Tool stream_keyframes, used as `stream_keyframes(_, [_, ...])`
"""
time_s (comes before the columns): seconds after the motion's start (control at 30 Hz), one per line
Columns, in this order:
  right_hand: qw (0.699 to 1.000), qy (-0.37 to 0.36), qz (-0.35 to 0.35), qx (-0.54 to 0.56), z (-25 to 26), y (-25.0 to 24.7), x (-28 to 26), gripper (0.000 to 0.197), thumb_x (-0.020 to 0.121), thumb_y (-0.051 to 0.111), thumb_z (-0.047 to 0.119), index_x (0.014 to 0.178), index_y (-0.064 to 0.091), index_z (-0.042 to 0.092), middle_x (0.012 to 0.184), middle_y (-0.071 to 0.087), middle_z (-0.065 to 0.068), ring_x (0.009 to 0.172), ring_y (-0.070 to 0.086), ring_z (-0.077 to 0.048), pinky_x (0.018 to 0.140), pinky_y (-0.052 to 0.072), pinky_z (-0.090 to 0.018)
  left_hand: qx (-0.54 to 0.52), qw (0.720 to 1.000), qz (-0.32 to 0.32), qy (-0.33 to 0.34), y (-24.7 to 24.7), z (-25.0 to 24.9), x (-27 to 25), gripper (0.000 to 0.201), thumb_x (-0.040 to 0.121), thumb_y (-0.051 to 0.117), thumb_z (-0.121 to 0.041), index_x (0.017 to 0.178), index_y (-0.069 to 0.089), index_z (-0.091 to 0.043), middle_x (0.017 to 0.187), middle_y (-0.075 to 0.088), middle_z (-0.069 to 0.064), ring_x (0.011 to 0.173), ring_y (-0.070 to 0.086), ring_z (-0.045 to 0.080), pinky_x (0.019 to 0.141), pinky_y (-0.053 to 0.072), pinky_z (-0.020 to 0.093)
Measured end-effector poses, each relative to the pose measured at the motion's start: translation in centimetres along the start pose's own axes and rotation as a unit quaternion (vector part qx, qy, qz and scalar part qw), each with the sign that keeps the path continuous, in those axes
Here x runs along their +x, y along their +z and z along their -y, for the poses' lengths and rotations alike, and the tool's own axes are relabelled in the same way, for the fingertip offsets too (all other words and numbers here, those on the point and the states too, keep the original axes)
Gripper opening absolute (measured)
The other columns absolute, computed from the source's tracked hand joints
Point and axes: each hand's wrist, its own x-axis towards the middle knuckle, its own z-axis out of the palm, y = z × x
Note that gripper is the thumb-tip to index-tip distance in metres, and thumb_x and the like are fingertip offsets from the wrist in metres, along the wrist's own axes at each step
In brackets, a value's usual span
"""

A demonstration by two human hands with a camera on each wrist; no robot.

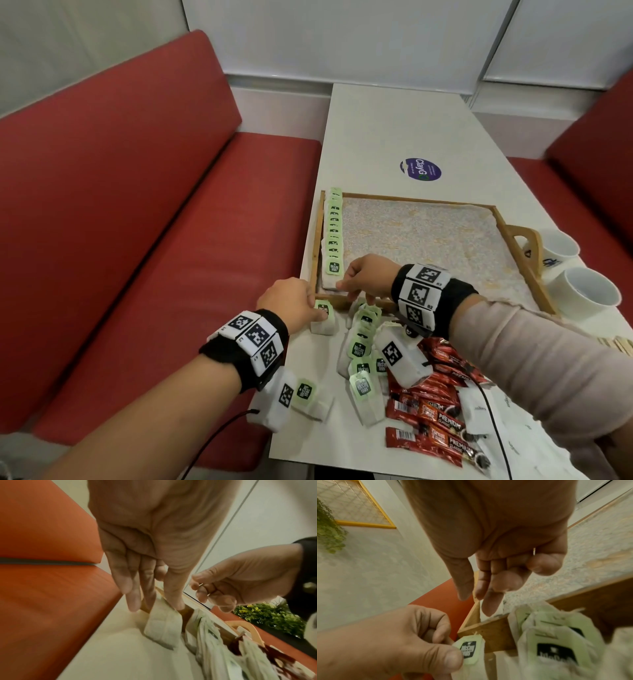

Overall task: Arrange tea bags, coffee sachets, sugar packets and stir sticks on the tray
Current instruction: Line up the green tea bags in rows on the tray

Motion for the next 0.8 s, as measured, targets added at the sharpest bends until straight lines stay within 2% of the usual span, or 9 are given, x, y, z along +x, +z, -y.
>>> stream_keyframes(0.1, [1.0, -0.004, 0.002, 0.022, -0.4, 0.1, -0.2, 0.019, 0.085, 0.069, 0.026, 0.074, 0.056, 0.018, 0.069, 0.064, 0.004, 0.046, 0.047, -0.009, 0.05, 0.039, -0.021, -0.064, 0.998, 0.01, 0.019, 0.1, 0.1, 0.0, 0.038, 0.074, 0.078, -0.028, 0.06, 0.043, -0.021, 0.062, 0.052, -0.006, 0.062, 0.053, 0.015, 0.064, 0.049, 0.033])
stream_keyframes(0.17, [0.999, -0.016, 0.012, 0.041, -0.6, 0.2, -0.3, 0.017, 0.078, 0.076, 0.023, 0.077, 0.06, 0.019, 0.072, 0.064, -0.001, 0.048, 0.047, -0.01, 0.054, 0.038, -0.024, -0.101, 0.994, 0.005, 0.038, -0.4, -0.1, 0.1, 0.04, 0.075, 0.078, -0.022, 0.06, 0.041, -0.021, 0.061, 0.052, -0.004, 0.064, 0.06, 0.02, 0.067, 0.054, 0.036])
stream_keyframes(0.23, [0.997, -0.029, 0.032, 0.058, -0.6, 0.1, -0.3, 0.021, 0.072, 0.081, 0.019, 0.082, 0.063, 0.02, 0.082, 0.066, -0.008, 0.054, 0.049, -0.013, 0.058, 0.039, -0.029, -0.136, 0.989, -0.013, 0.056, -1.0, -0.4, 0.3, 0.039, 0.076, 0.077, -0.016, 0.063, 0.04, -0.02, 0.063, 0.055, -0.001, 0.068, 0.069, 0.022, 0.062, 0.055, 0.034])
stream_keyframes(0.3, [0.997, -0.036, 0.048, 0.057, -0.5, -0.1, -0.1, 0.022, 0.071, 0.082, 0.018, 0.083, 0.063, 0.02, 0.085, 0.066, -0.011, 0.059, 0.051, -0.014, 0.061, 0.04, -0.033, -0.159, 0.984, -0.034, 0.07, -1.7, -0.8, 0.9, 0.039, 0.078, 0.075, -0.013, 0.064, 0.039, -0.019, 0.063, 0.056, -0.001, 0.066, 0.07, 0.02, 0.059, 0.055, 0.031])
stream_keyframes(0.4, [0.999, -0.041, 0.03, 0.002, -0.4, -0.4, 0.7, 0.023, 0.078, 0.076, 0.025, 0.077, 0.057, 0.012, 0.077, 0.06, -0.01, 0.055, 0.05, -0.013, 0.062, 0.042, -0.029, -0.174, 0.98, -0.053, 0.077, -2.4, -1.4, 2.1, 0.039, 0.078, 0.075, -0.011, 0.064, 0.04, -0.019, 0.062, 0.056, -0.002, 0.063, 0.069, 0.019, 0.061, 0.057, 0.035])
stream_keyframes(0.6, [0.999, -0.031, -0.015, 0.001, -0.5, -1.2, 2.2, 0.029, 0.085, 0.07, 0.02, 0.063, 0.051, 0.016, 0.059, 0.05, 0.0, 0.046, 0.045, -0.011, 0.049, 0.036, -0.021, -0.165, 0.981, -0.067, 0.076, -2.4, -1.9, 4.1, 0.035, 0.079, 0.071, -0.007, 0.064, 0.042, -0.02, 0.068, 0.058, 0.002, 0.07, 0.069, 0.024, 0.068, 0.058, 0.042])
stream_keyframes(0.67, [1.0, -0.026, -0.016, 0.002, -0.7, -1.2, 2.8, 0.032, 0.085, 0.069, 0.019, 0.061, 0.049, 0.016, 0.063, 0.055, -0.001, 0.045, 0.045, -0.01, 0.045, 0.036, -0.018, -0.156, 0.983, -0.073, 0.07, -2.2, -2.0, 4.6, 0.034, 0.077, 0.07, -0.006, 0.063, 0.043, -0.02, 0.069, 0.056, 0.001, 0.069, 0.063, 0.027, 0.068, 0.057, 0.04])
stream_keyframes(0.73, [1.0, -0.02, -0.013, -0.003, -0.8, -1.0, 3.3, 0.033, 0.085, 0.069, 0.019, 0.059, 0.049, 0.016, 0.069, 0.059, -0.003, 0.044, 0.046, -0.01, 0.045, 0.037, -0.018, -0.145, 0.985, -0.073, 0.065, -2.0, -2.0, 5.0, 0.033, 0.076, 0.07, -0.006, 0.064, 0.042, -0.02, 0.07, 0.054, -0.001, 0.065, 0.053, 0.02, 0.063, 0.051, 0.033])
stream_keyframes(0.8, [1.0, -0.009, -0.007, -0.007, -0.8, -0.8, 3.7, 0.033, 0.086, 0.068, 0.021, 0.059, 0.05, 0.016, 0.064, 0.06, 0.0, 0.044, 0.047, -0.009, 0.046, 0.038, -0.018, -0.142, 0.985, -0.068, 0.062, -1.7, -1.8, 5.3, 0.034, 0.075, 0.071, -0.005, 0.064, 0.042, -0.02, 0.071, 0.055, -0.002, 0.063, 0.05, 0.016, 0.057, 0.043, 0.026])
